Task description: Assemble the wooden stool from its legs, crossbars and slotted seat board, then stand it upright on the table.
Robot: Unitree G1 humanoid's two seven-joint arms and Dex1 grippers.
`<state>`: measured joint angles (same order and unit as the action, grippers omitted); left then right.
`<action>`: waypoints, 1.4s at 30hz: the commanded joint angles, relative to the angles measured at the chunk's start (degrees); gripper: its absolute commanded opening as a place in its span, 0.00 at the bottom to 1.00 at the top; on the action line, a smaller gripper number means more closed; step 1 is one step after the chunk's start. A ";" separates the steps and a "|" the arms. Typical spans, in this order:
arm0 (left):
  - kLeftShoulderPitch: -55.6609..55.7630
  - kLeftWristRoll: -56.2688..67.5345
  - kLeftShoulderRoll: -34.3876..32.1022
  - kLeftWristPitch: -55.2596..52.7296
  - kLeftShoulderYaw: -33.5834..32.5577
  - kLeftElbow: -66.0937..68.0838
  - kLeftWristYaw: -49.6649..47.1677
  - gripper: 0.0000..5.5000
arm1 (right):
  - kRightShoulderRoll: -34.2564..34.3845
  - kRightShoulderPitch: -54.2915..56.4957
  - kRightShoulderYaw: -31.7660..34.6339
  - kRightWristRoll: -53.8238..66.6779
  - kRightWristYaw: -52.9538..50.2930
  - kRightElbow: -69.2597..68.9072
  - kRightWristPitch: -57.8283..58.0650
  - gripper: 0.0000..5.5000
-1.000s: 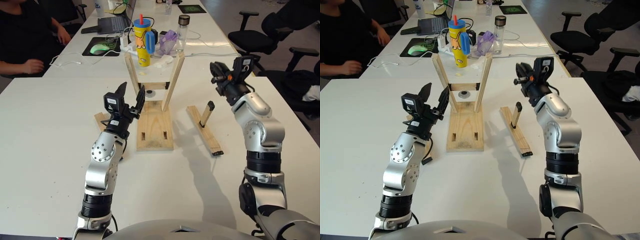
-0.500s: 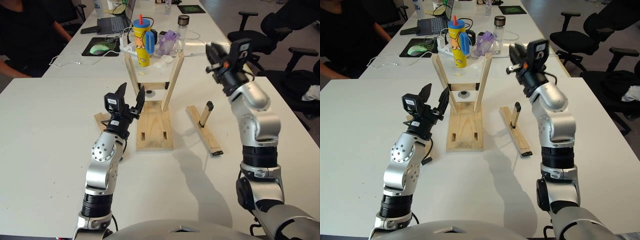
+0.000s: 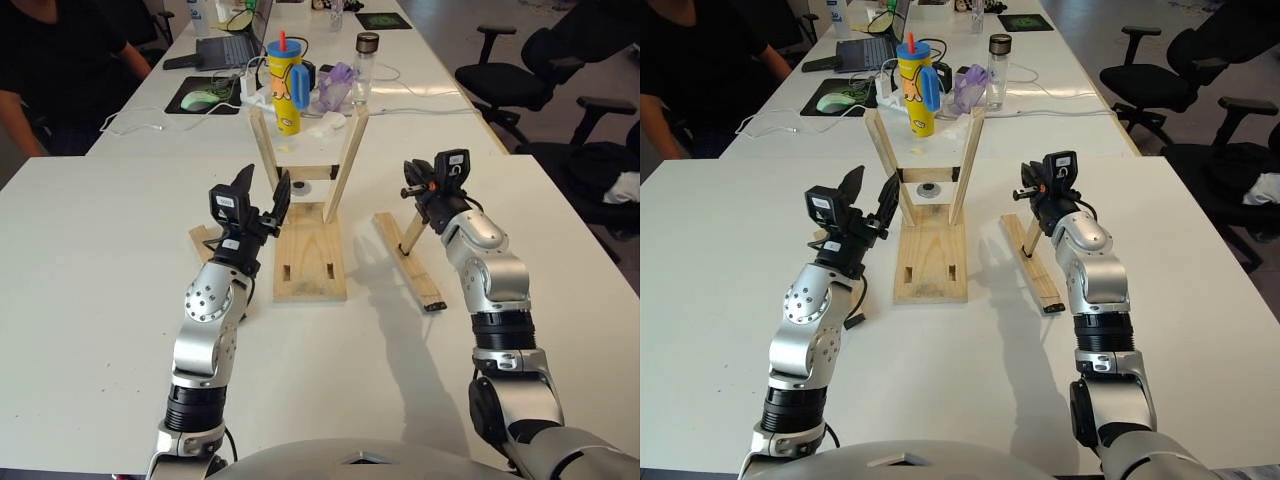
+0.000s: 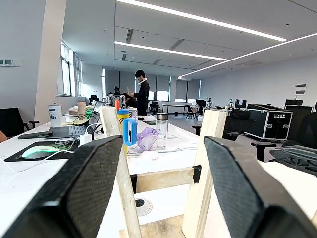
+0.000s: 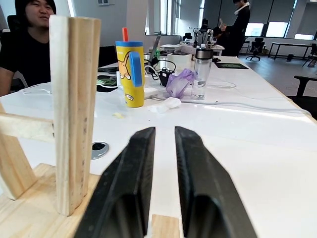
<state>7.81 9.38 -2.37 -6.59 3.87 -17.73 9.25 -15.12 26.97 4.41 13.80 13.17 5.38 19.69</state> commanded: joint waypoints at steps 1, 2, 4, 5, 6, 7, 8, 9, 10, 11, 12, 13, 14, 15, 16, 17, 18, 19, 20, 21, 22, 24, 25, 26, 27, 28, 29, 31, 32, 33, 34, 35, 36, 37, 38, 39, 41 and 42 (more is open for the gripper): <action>0.15 -0.53 0.07 0.48 -0.14 0.67 -0.23 0.55 | -2.34 1.02 -0.66 -2.85 0.66 -9.05 -2.98 0.13; -0.11 -0.64 0.06 0.53 -0.17 0.55 -0.37 0.55 | -3.01 2.37 -1.04 -2.69 1.55 -11.52 -1.79 0.13; -0.51 -1.12 0.10 0.61 -0.15 0.60 -0.81 0.55 | -4.18 3.49 -2.36 -1.27 3.85 -16.96 2.32 0.13; -0.62 -1.35 0.10 0.56 -0.15 0.68 -0.99 0.55 | -4.37 3.31 -2.83 -0.25 4.63 -18.91 4.37 0.13; -0.62 -2.75 -0.25 0.47 -0.03 1.05 -1.70 0.55 | -5.05 1.48 -4.07 0.79 6.00 -22.16 6.83 0.13; -0.44 -4.11 -0.69 -0.12 0.17 1.67 -2.33 0.55 | -5.46 -2.32 -5.17 3.57 7.57 -26.07 10.79 0.16; -0.26 -5.73 -1.41 -0.20 0.83 1.94 -2.38 0.55 | -6.76 -8.92 -6.52 5.40 9.21 -30.26 14.15 0.19; -0.18 -6.45 -1.71 -0.28 0.85 2.03 -2.54 0.55 | -8.85 -16.42 -7.92 6.76 11.18 -33.50 16.80 0.21; -0.23 -6.52 -1.78 -0.41 0.70 1.96 -2.51 0.55 | -10.66 -22.08 -8.78 7.00 12.50 -35.51 17.69 0.24; -0.36 -6.18 -1.76 -0.44 0.53 1.90 -2.27 0.55 | -12.03 -25.97 -9.14 6.51 13.33 -36.68 17.49 0.27; -0.82 -5.62 -1.81 -0.45 0.03 1.86 -2.11 0.55 | -12.93 -30.63 -8.69 6.49 13.76 -36.72 18.07 0.30; -1.23 -4.61 -1.84 -0.73 -0.28 1.88 -1.44 0.59 | -12.40 -34.00 -7.04 6.75 13.19 -36.36 18.45 0.33; -1.70 -3.42 -1.74 -0.32 -0.57 1.80 -0.69 0.59 | -11.98 -36.26 -5.80 6.59 12.35 -35.53 19.02 0.35; -2.03 -2.20 -1.52 -0.20 -0.88 1.64 -0.11 0.64 | -11.12 -37.16 -4.30 6.46 10.94 -34.65 19.44 0.39; -2.16 -1.02 -1.40 -0.29 -1.01 1.64 0.67 0.67 | -10.65 -37.00 -3.26 6.08 9.90 -33.83 19.66 0.43; -2.09 -0.63 -1.43 -0.40 -1.31 1.74 0.79 0.69 | -10.40 -36.28 -2.22 5.95 9.17 -33.21 20.01 0.45; -1.93 -0.70 -1.57 -0.70 -1.56 1.99 0.65 0.72 | -10.47 -35.67 -1.70 5.95 8.95 -32.89 20.50 0.48; -1.72 -1.00 -1.82 -0.97 -1.68 2.36 0.54 0.74 | -10.85 -34.96 -1.59 5.40 8.79 -32.45 20.41 0.51; -1.48 -0.87 -2.06 -0.97 -1.78 2.71 0.88 0.76 | -11.03 -34.04 -1.36 5.12 8.40 -31.94 20.87 0.53; -1.25 -0.63 -2.32 -1.17 -1.88 2.95 1.30 0.77 | -11.35 -33.15 -1.44 4.42 8.09 -31.54 20.61 0.56; -1.05 -0.39 -2.56 -1.31 -2.01 3.13 1.71 0.77 | -11.60 -32.14 -1.46 3.80 7.66 -30.97 20.76 0.59; -0.48 -0.05 -3.15 -1.84 -2.18 3.86 2.58 0.77 | -11.62 -30.04 -1.92 2.91 6.93 -29.00 22.16 0.60; -0.24 0.13 -3.32 -2.01 -2.20 4.16 2.92 0.77 | -11.74 -29.11 -2.58 2.34 6.62 -27.65 23.06 0.60; -0.03 0.26 -3.46 -2.12 -2.23 4.43 3.22 0.77 | -11.35 -28.06 -2.86 1.93 6.21 -26.07 23.30 0.60; 0.21 0.43 -3.57 -2.33 -2.22 4.64 3.54 0.77 | -11.11 -27.13 -3.19 1.31 5.87 -24.64 23.84 0.60; 0.42 0.55 -3.67 -2.47 -2.15 4.84 3.86 0.77 | -11.36 -26.42 -4.19 0.25 5.77 -23.19 24.24 0.60; 0.68 0.61 -3.75 -2.62 -2.08 5.03 4.16 0.77 | -10.83 -25.65 -4.26 -0.10 5.30 -21.66 24.23 0.60; 1.16 0.70 -3.86 -2.77 -1.88 5.46 4.75 0.77 | -10.26 -24.86 -4.93 -0.47 5.45 -19.74 24.82 0.60; 1.32 0.77 -3.95 -2.79 -1.86 5.71 5.01 0.77 | -9.88 -24.38 -4.98 -0.50 5.42 -18.98 25.05 0.60; 1.39 0.89 -4.01 -2.80 -1.91 5.93 5.21 0.77 | -9.99 -23.97 -5.50 -0.64 5.67 -18.36 25.66 0.60; 1.37 0.99 -4.05 -2.86 -1.99 6.01 5.34 0.77 | -10.49 -23.60 -6.29 -1.26 5.80 -17.48 26.07 0.60; 1.34 1.05 -4.08 -2.92 -2.02 6.00 5.45 0.77 | -10.65 -23.41 -6.54 -1.34 5.97 -16.76 26.31 0.60; 1.30 1.08 -4.08 -2.99 -2.03 5.98 5.55 0.77 | -10.87 -23.03 -7.01 -0.91 6.87 -15.89 27.22 0.60; 1.32 1.07 -4.13 -3.09 -2.03 6.00 5.66 0.77 | -10.74 -22.75 -7.08 -0.80 7.06 -15.30 27.61 0.60; 1.31 1.04 -4.16 -3.11 -2.05 6.09 5.74 0.77 | -9.84 -22.19 -6.04 -0.05 6.88 -14.58 28.15 0.60; 1.35 0.96 -4.23 -3.13 -2.07 6.23 5.81 0.77 | -9.55 -21.73 -5.61 0.17 6.87 -14.10 28.59 0.60; 1.42 0.82 -4.39 -3.30 -2.14 6.34 5.96 0.77 | -9.36 -21.49 -4.89 0.03 6.17 -13.82 28.82 0.54; 1.50 0.63 -4.52 -3.32 -2.16 6.44 5.98 0.77 | -9.31 -21.51 -4.67 0.06 5.98 -13.76 29.15 0.53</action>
<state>8.68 10.10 -6.23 -9.20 1.86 -11.79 15.01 -24.83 5.68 -0.78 14.07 19.93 -9.56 46.94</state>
